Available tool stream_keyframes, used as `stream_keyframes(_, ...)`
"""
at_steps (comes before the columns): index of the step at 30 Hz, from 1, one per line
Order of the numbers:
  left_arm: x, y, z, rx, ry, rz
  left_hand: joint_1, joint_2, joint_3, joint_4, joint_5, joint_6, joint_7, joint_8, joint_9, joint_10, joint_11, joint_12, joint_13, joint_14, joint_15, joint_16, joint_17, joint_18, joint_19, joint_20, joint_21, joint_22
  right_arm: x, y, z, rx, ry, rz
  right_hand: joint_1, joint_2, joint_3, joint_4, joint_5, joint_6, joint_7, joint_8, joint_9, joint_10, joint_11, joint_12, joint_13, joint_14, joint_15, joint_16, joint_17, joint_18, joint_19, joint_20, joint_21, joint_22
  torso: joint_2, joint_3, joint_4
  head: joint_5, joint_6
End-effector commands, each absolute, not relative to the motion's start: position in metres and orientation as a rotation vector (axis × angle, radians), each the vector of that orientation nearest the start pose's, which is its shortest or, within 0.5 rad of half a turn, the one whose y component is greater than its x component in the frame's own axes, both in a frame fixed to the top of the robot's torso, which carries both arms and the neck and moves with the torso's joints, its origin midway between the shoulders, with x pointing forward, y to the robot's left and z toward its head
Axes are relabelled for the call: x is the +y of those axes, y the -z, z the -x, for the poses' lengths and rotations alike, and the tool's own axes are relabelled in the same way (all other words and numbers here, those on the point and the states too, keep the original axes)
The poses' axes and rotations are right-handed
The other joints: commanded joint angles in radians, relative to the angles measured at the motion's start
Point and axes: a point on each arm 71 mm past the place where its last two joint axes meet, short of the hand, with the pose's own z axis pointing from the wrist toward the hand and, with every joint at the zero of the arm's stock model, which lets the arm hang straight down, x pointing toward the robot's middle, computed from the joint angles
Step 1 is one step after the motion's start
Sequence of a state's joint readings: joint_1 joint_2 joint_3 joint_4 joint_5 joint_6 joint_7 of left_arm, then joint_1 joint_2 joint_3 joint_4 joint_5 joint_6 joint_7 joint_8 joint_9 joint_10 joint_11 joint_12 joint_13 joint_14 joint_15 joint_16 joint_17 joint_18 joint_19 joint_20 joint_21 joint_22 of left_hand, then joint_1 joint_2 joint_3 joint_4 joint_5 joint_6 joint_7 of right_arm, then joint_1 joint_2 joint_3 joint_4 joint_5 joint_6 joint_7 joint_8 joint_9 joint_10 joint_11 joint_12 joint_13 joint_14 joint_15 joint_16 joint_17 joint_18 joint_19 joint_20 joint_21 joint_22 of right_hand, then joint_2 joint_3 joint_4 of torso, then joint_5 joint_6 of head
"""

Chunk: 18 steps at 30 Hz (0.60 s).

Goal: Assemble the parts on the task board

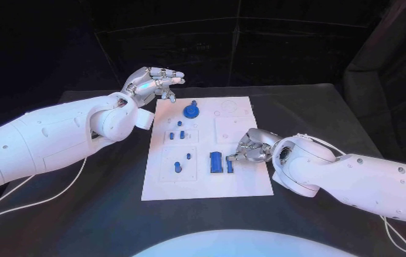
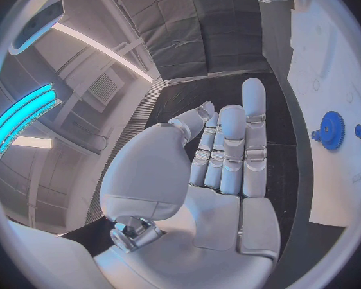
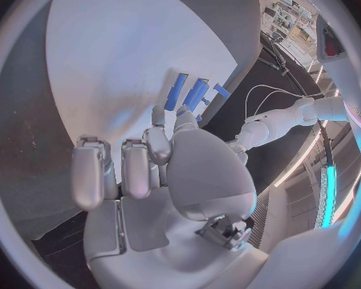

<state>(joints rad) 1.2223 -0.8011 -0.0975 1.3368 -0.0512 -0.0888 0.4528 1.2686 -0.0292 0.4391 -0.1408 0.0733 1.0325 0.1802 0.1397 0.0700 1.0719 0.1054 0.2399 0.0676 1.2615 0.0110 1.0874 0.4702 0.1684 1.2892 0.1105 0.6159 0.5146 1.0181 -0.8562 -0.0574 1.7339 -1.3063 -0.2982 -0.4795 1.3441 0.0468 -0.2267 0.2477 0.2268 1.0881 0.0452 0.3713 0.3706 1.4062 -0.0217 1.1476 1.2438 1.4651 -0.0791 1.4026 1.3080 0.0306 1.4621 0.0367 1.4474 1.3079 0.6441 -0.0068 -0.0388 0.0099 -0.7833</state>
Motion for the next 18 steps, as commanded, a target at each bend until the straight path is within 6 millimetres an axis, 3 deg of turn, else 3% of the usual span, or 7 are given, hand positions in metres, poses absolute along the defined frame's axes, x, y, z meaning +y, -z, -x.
stream_keyframes(1,0.2326,0.1920,-0.5145,1.468,1.634,0.992,-0.007,0.004,0.006,0.001,0.006,-0.007,-0.001,0.004,-0.001,-0.008,0.001,0.002,-0.001,-0.007,0.003,0.000,-0.001,0.013,-0.004,-0.003,-0.005,-0.001,-0.1661,0.2652,-0.4047,2.059,-0.514,-0.129,0.012,-0.002,-0.001,-0.009,0.006,0.007,0.000,0.005,0.002,0.004,-0.005,0.007,0.003,0.059,-0.006,0.006,0.013,0.009,0.004,-0.004,0.004,0.138,-0.001,-0.0002,0.0010,0.000,-0.002)
stream_keyframes(18,0.2317,0.1921,-0.5149,1.470,1.636,0.992,-0.007,0.004,0.006,0.001,0.006,-0.007,-0.001,0.004,-0.001,-0.008,0.001,0.002,-0.001,-0.007,0.003,0.000,-0.001,0.013,-0.004,-0.003,-0.005,-0.001,-0.1585,0.2648,-0.4073,2.028,-0.465,-0.074,0.049,0.012,0.006,-0.036,0.014,0.004,-0.008,0.023,0.013,0.011,-0.012,0.017,0.011,0.060,-0.013,0.008,0.016,0.008,0.007,-0.012,0.007,0.142,-0.002,-0.0002,0.0003,-0.001,-0.002)
